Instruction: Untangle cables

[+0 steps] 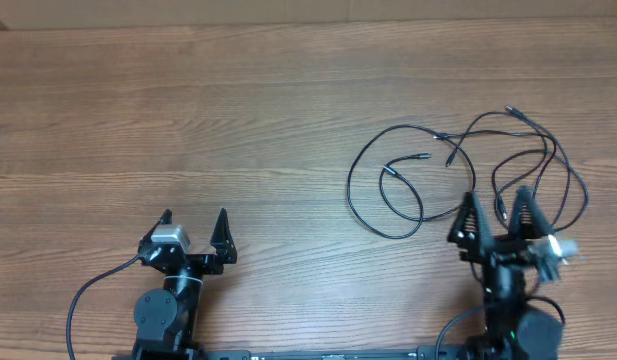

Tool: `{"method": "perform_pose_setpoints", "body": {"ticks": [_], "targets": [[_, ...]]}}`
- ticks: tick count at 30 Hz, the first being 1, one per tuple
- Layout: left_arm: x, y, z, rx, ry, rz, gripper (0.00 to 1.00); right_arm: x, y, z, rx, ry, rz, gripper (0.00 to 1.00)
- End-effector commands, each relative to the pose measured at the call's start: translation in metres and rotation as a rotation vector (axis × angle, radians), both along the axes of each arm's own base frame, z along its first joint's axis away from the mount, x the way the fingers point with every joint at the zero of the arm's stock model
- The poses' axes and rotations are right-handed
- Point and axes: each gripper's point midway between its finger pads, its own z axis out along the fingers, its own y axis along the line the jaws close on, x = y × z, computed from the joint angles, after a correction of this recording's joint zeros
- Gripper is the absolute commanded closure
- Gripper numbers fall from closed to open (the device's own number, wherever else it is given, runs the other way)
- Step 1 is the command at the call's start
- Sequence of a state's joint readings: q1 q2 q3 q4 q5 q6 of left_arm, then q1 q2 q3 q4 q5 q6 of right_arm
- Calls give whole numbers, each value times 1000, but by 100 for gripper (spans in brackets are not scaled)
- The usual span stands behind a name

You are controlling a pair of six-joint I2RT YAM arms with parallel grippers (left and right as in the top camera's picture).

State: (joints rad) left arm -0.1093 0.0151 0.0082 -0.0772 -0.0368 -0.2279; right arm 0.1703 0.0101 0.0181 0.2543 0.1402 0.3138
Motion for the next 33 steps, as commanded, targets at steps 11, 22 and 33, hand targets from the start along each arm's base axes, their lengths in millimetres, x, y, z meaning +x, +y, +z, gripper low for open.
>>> {"method": "perform_pose_setpoints", "body": {"ticks": [11,22,33], "targets": [[0,0,1,24,-9,-5,0,12,5,-82,-227,315,2,0],[0,0,1,24,-9,-4,0,11,16,-85,-389,301,43,0],[0,0,1,24,-9,-5,1,10,20,-85,-437,292,61,0]]}}
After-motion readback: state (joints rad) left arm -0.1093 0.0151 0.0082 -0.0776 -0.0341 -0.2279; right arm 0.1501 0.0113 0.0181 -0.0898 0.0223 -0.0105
